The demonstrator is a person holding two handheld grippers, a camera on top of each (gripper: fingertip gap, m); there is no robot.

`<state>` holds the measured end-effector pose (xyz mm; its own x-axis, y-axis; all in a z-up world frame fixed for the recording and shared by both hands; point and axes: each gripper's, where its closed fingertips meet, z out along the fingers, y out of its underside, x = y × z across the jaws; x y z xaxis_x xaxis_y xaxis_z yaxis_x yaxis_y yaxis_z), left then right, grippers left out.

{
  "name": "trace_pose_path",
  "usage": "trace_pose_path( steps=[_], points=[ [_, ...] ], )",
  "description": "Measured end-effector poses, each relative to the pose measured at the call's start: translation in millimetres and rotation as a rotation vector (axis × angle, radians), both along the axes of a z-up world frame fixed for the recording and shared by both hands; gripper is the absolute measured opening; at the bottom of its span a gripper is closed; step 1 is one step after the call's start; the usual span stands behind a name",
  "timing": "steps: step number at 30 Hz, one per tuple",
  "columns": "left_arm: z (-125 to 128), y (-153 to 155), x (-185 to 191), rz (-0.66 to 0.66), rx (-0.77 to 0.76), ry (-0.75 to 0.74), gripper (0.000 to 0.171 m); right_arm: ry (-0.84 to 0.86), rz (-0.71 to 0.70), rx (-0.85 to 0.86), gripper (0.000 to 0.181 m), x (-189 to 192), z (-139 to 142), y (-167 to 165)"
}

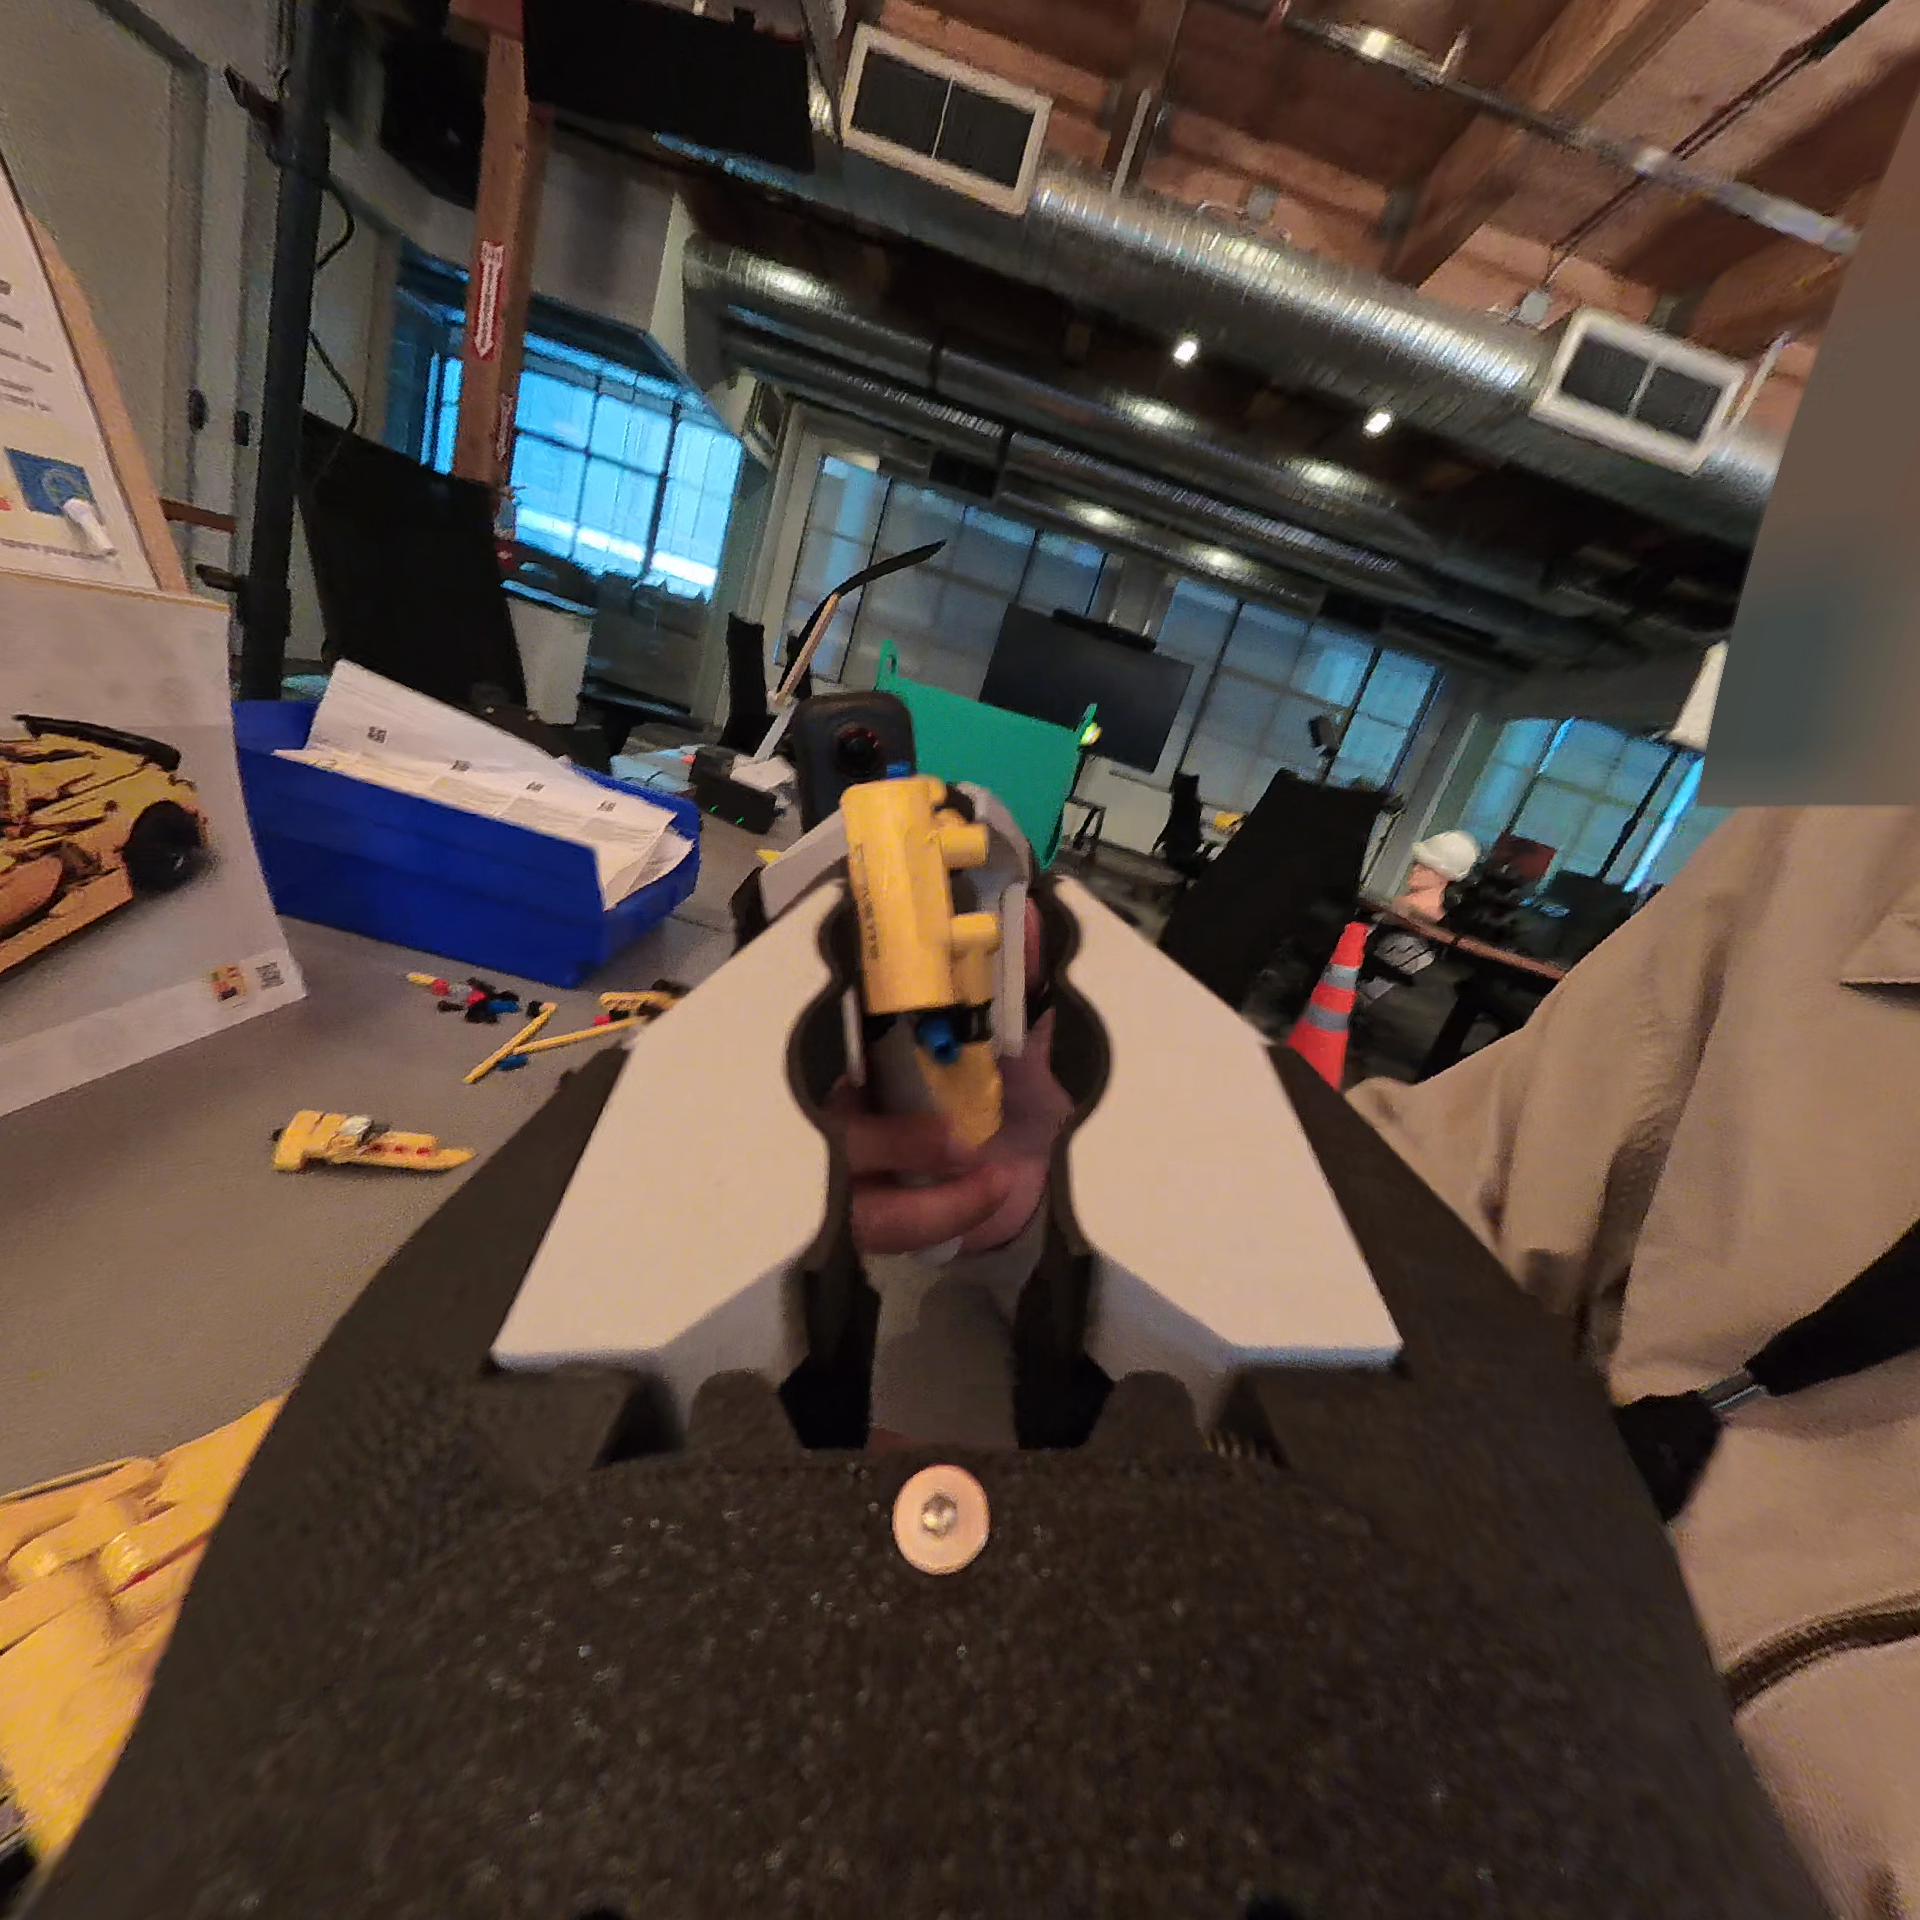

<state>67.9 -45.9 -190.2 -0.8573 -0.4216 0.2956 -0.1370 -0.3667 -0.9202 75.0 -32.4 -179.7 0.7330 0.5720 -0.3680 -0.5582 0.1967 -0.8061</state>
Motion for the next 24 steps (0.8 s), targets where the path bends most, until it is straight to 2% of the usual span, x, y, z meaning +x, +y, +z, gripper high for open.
trace_pose_path(
  steps=[1, 5, 14, 15, 16, 17, 18, 19, 20, 21, 23, 24],
  points=[
    [-3, 1, 2, 0.017, 0.031, -0.001, 0.024, 0.017, 0.006, 0.002, 0.014, 1, 1, 0],
    [-4, 4, 4, 0.028, 0.049, -0.005, 0.024, 0.060, 0.014, -0.006, 0.013, 2, -1, 3],
    [-4, 11, 12, 0.086, 0.025, 0.035, 0.024, -0.024, -0.089, 0.016, 0.014, 3, -3, 1],
    [-14, 21, 25, 0.176, 0.052, 0.084, 0.023, -0.065, 0.057, 0.113, 0.013, -18, 7, -12],
    [-43, 57, 54, 0.438, 0.171, 0.190, 0.023, -0.040, 0.208, 0.177, 0.014, -43, 23, -25],
    [-52, 75, 59, 0.492, 0.195, 0.238, 0.023, -0.139, 0.178, 0.176, 0.014, -64, 20, -17],
    [-29, 76, 48, 0.417, 0.079, 0.163, 0.023, -0.253, 0.089, 0.051, 0.014, -71, -4, 8],
    [-18, 80, 42, 0.428, 0.069, 0.108, 0.023, -0.268, 0.106, -0.056, 0.014, -71, -26, 24],
    [-22, 82, 43, 0.475, 0.164, 0.090, 0.024, -0.159, 0.196, -0.027, 0.013, -71, -18, 18],
    [-21, 79, 41, 0.474, 0.181, 0.081, 0.023, -0.112, 0.207, 0.042, 0.013, -66, -5, 8],
    [-27, 76, 38, 0.430, 0.171, 0.116, 0.023, -0.159, 0.117, 0.019, 0.014, -51, -6, 3],
    [-40, 71, 34, 0.393, 0.231, 0.151, 0.024, -0.122, 0.093, 0.028, 0.014, -40, -2, -3]
  ],
)
